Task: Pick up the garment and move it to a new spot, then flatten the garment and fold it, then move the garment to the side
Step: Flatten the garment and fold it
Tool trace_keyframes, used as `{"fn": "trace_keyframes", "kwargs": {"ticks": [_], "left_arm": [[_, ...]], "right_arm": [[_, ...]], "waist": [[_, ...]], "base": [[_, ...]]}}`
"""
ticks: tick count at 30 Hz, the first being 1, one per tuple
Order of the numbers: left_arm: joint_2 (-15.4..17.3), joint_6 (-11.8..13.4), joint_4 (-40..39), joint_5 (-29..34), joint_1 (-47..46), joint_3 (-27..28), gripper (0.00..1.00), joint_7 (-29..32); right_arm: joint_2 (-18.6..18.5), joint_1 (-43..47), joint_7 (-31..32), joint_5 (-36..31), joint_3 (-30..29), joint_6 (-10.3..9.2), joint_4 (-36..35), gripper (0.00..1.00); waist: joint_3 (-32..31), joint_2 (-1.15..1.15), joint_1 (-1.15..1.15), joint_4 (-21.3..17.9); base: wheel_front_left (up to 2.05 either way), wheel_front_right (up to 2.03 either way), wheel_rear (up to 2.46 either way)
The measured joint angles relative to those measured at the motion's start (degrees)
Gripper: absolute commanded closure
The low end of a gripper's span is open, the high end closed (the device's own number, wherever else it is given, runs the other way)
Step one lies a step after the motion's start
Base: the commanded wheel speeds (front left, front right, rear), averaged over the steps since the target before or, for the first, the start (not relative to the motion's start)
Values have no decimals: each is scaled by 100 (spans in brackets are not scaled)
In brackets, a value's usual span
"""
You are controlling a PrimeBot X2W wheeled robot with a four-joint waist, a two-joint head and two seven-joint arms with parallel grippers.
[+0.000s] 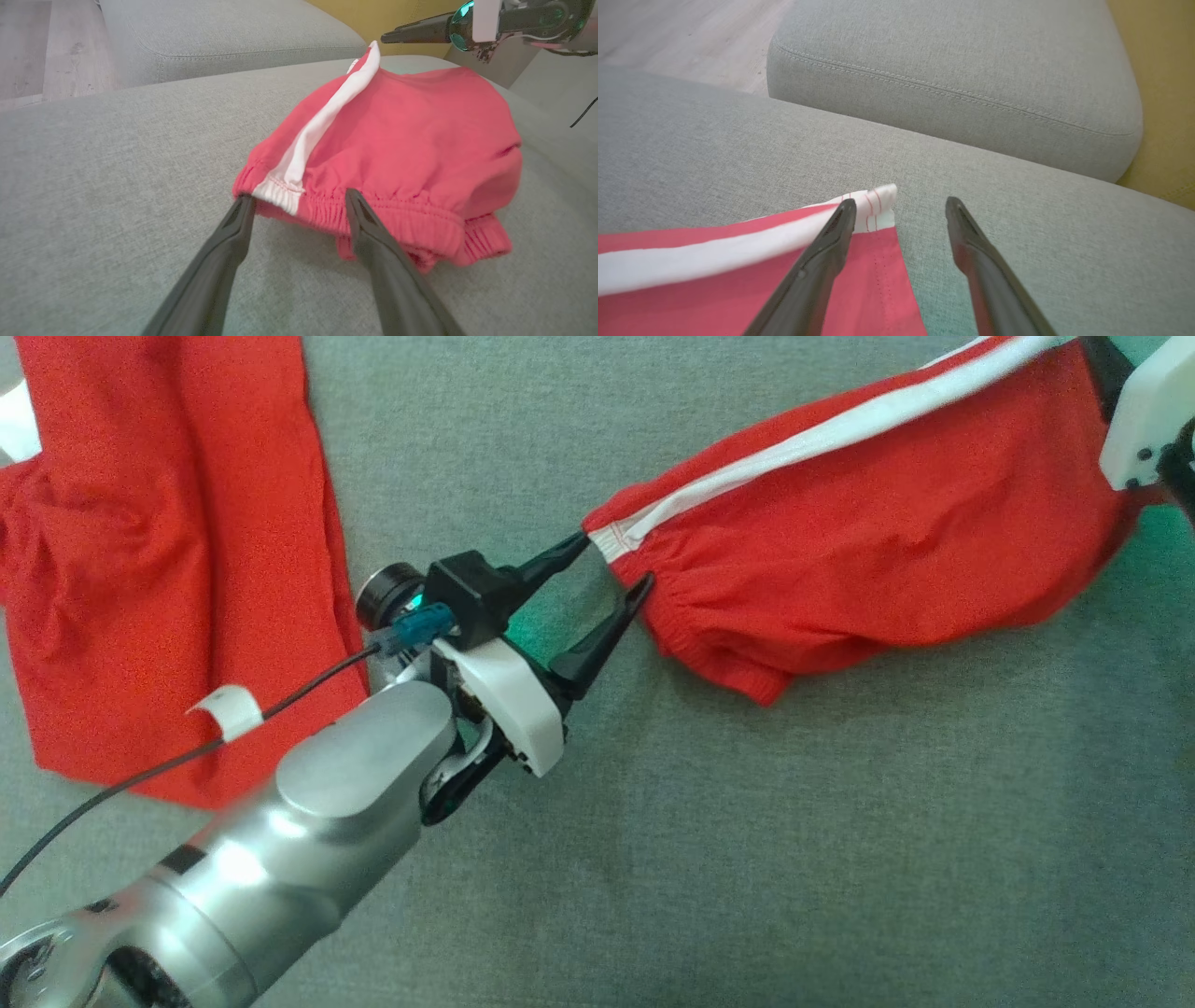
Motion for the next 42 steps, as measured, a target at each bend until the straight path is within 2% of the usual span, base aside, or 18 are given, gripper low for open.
{"fn": "trace_keyframes", "kwargs": {"ticks": [5, 9, 13, 18, 21, 25, 35, 42], "left_arm": [[-1, 16, 245, -15, 7, 58, 0, -233], [27, 201, 243, -77, 57, 409, 0, -419], [116, 521, -48, -163, 296, 1083, 0, -508], [133, 869, -973, 154, 930, 2354, 0, -523], [97, 921, -1352, 426, 1514, 2841, 0, -523], [2, 944, -1594, 726, 2364, 3165, 0, -523], [-369, 903, -1595, 1421, 4114, 3689, 0, -523], [-613, 732, -1595, 1717, 4536, 3983, 0, -522]], "right_arm": [[119, 1, -692, 168, -124, 0, 221, 0], [225, 2, -1381, 366, -182, 0, 215, 0], [318, 31, -2063, 504, -212, 0, 5, 0], [490, 393, -2675, 550, -380, 0, -335, 0], [679, 934, -2804, 474, -598, 0, -528, 0], [995, 1750, -2881, 105, -962, 0, -891, 0], [2226, 4441, -2904, -780, -2196, 0, -1870, 0], [2283, 4942, -2817, -904, -2493, 0, -2224, 0]], "waist": [[-183, 0, -1, -108], [-418, 0, -1, -228], [-714, 0, -2, -366], [-1107, 0, -2, -528], [-1346, 0, -2, -619], [-1661, 0, -2, -728], [-2376, 0, -2, -979], [-2402, 0, -1, -1005]], "base": [[0, 0, 0], [0, 0, 0], [0, 0, 0], [0, 0, 0], [0, 0, 0], [0, 0, 0], [0, 0, 0], [0, 0, 0]]}}
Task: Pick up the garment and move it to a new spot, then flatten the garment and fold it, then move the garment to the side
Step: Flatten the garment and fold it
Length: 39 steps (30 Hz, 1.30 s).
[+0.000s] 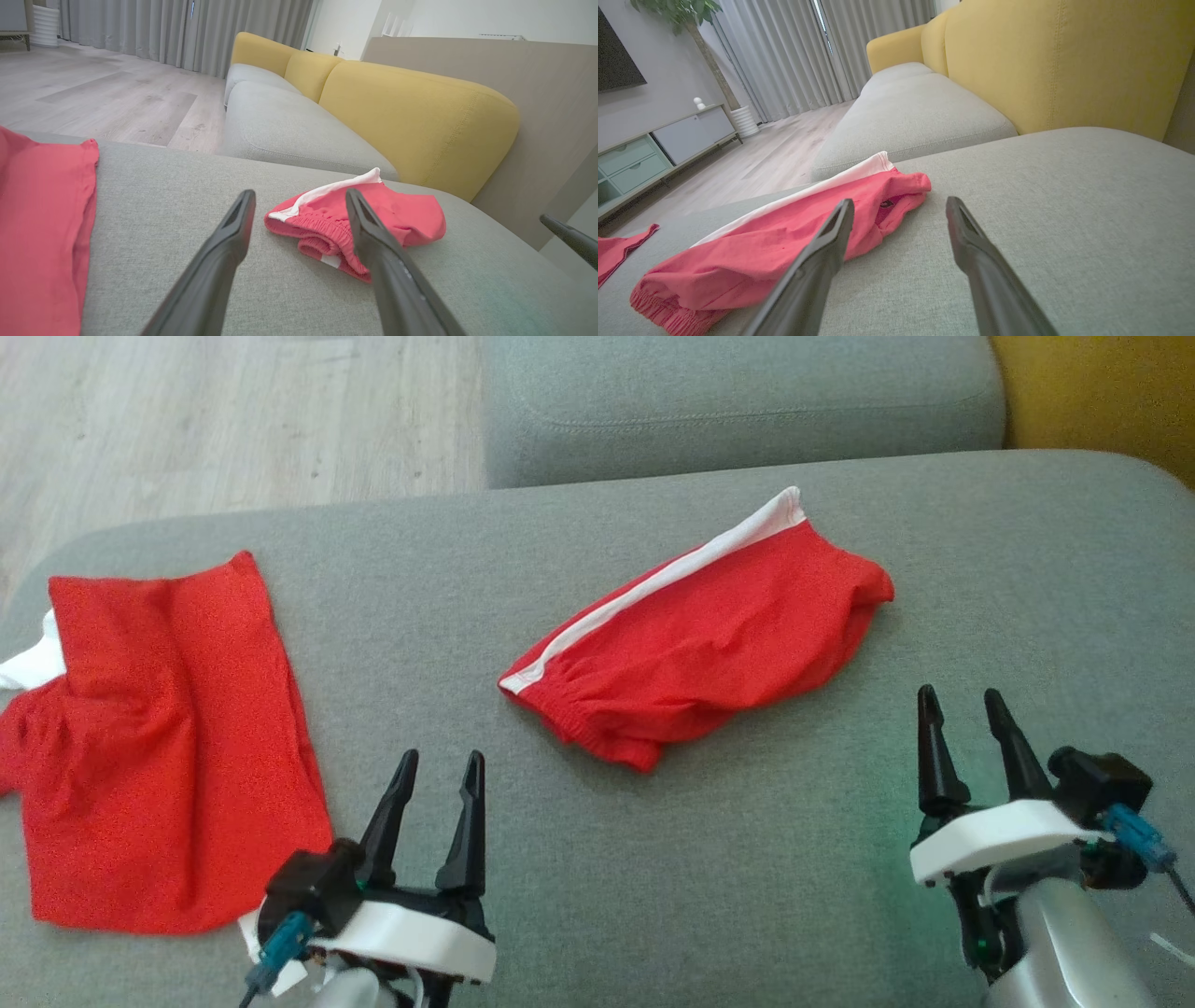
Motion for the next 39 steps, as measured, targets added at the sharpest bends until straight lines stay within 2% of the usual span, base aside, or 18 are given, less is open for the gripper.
{"fn": "trace_keyframes", "kwargs": {"ticks": [8, 11, 16, 20, 30, 34, 39], "left_arm": [[-145, -283, 41, 367, -64, 132, 0, 0], [-237, -371, 63, 427, -176, 144, 0, 0], [-313, -498, 151, 534, -449, 138, 0, 0], [-415, -601, 207, 546, -655, 105, 0, 0], [-533, -712, 256, 597, -909, 79, 0, 0], [-556, -715, 265, 595, -910, 83, 0, 0], [-569, -731, 264, 595, -924, 85, 0, 0]], "right_arm": [[74, -47, 261, -12, -237, 0, -209, 0], [78, -352, 393, -34, -471, 0, -121, 0], [77, -1442, 692, 124, -1010, 0, 409, 0], [74, -2274, 968, 89, -1602, 0, 1185, 0], [-130, -3206, 1270, -1266, -3331, 0, 2951, 0], [-159, -3503, 1345, -1701, -3611, 0, 3240, 0], [-159, -3670, 1408, -2034, -3691, 0, 3524, 0]], "waist": [[277, 0, 0, 180], [461, 0, 1, 275], [822, 0, 2, 482], [1071, 0, 2, 727], [1505, 0, 1, 1245], [1551, 0, 1, 1286], [1558, 0, 0, 1232]], "base": [[0, 0, 0], [0, 0, 0], [0, 0, 0], [0, 0, 0], [0, 0, 0], [0, 0, 0], [0, 0, 0]]}}
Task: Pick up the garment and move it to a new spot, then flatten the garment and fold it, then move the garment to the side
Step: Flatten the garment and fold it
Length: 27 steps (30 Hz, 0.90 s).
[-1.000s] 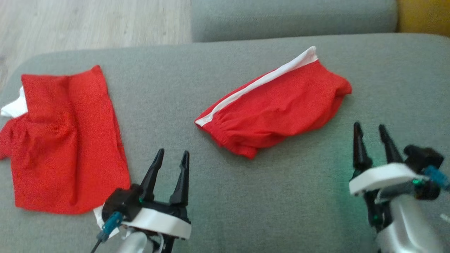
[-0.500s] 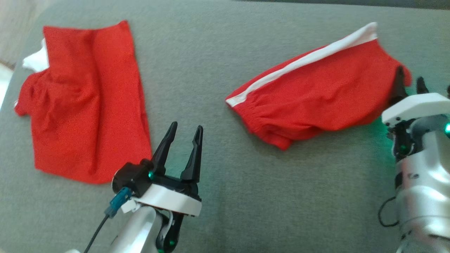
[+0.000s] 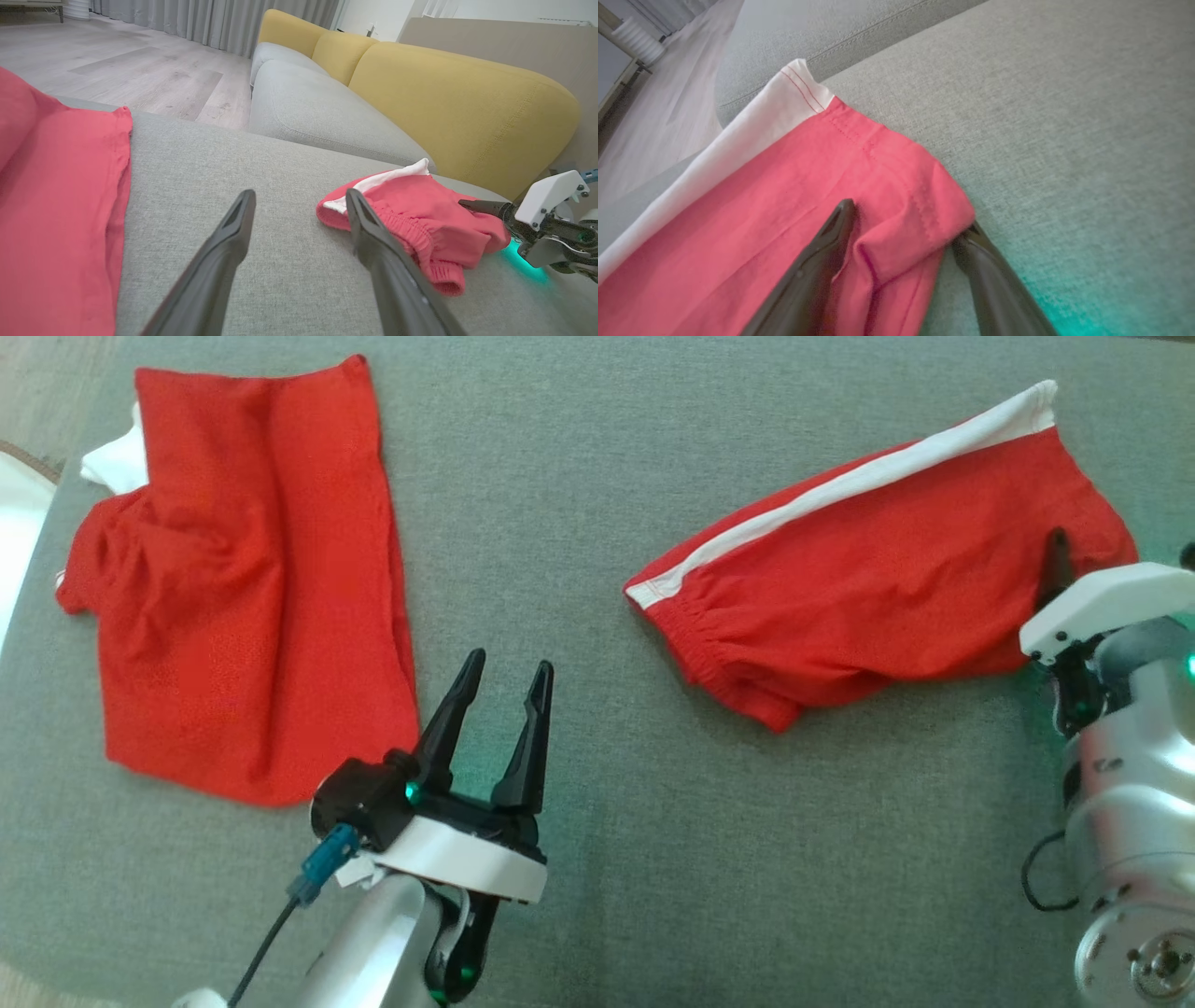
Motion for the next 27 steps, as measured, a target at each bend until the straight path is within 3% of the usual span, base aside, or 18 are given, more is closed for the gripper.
{"fn": "trace_keyframes", "kwargs": {"ticks": [1, 2, 3, 4, 16, 27], "left_arm": [[-2, -1, -1, 0, -9, 0, 0, 0], [-4, -3, -1, 0, -17, -1, 0, 0], [-8, -4, -1, 0, -27, -1, 0, 0], [-10, -5, -1, 1, -40, -1, 0, 0], [-14, -43, 26, 1, -64, 47, 0, 0], [-14, -56, -205, 104, 288, 108, 0, 0]], "right_arm": [[0, -31, 10, -38, 0, 0, 45, 0], [1, -71, 11, -68, 0, 0, 98, 56], [0, -101, 9, -105, 11, 0, 134, 89], [5, -108, -15, -133, 21, -1, 169, 100], [55, -27, -828, 41, 93, 0, 318, 100], [-12, 1063, -1224, 839, -124, 0, -71, 100]], "waist": [[2, 0, 0, -18], [4, 0, 0, -36], [5, 0, 0, -54], [1, 0, 0, -72], [-301, 0, 0, -293], [-787, 0, -1, -743]], "base": [[0, 0, 0], [0, 0, 0], [0, 0, 0], [0, 0, 0], [0, 0, 0], [0, 0, 0]]}}
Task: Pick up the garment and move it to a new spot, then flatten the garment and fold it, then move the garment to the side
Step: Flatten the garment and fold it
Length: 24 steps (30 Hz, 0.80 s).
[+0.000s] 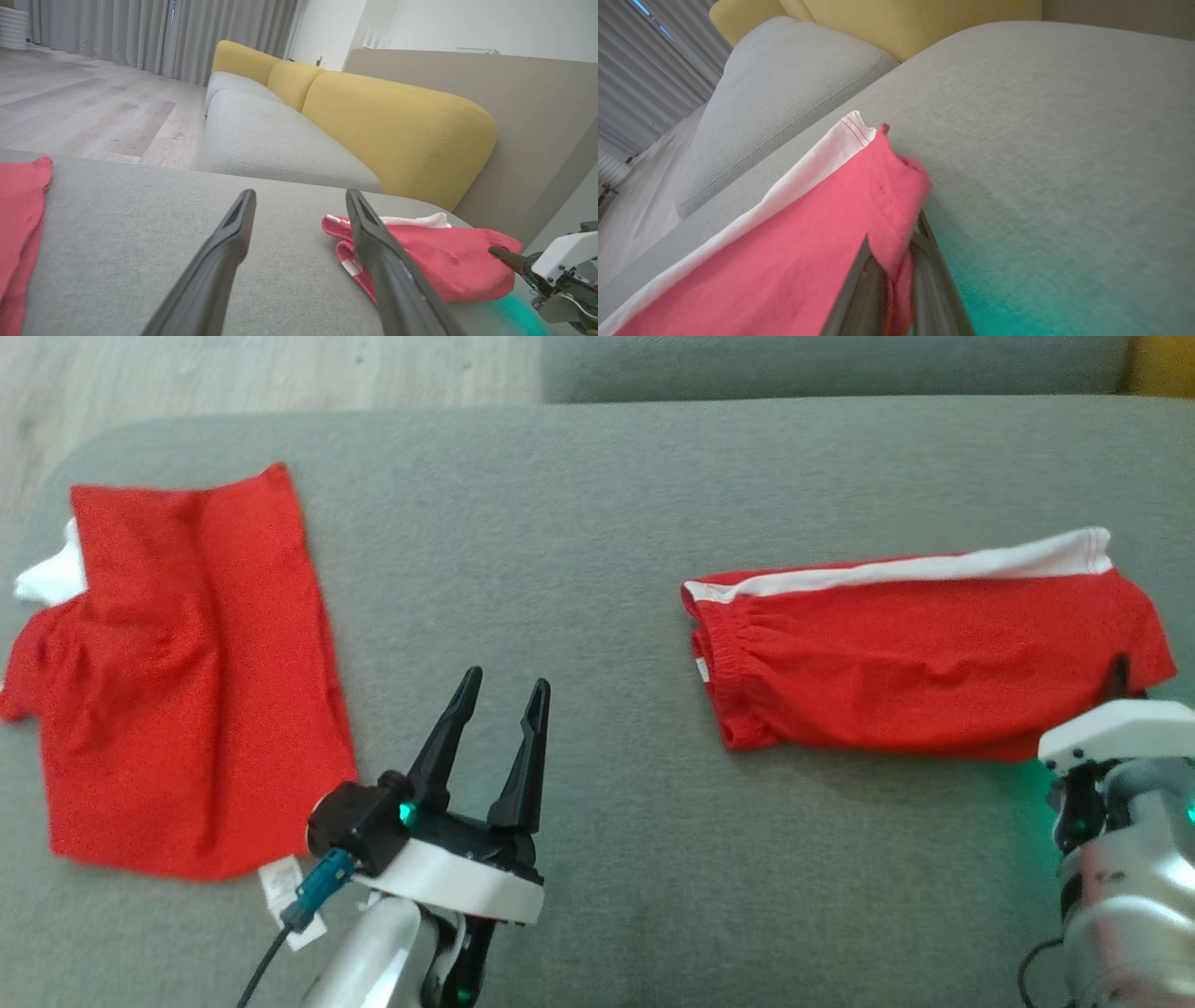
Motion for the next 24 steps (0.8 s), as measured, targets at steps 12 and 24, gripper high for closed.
{"fn": "trace_keyframes", "kwargs": {"ticks": [12, 24], "left_arm": [[1, -27, -80, 48, 106, 14, 0, 0], [5, -44, 56, 41, 138, -38, 0, 0]], "right_arm": [[153, 502, -63, 366, 46, 0, -565, 100], [194, 375, -120, 2004, 2869, -1, -1046, 100]], "waist": [[-111, 0, 1, -324], [-447, 0, 1, 8]], "base": [[0, 0, 0], [0, 0, 0]]}}
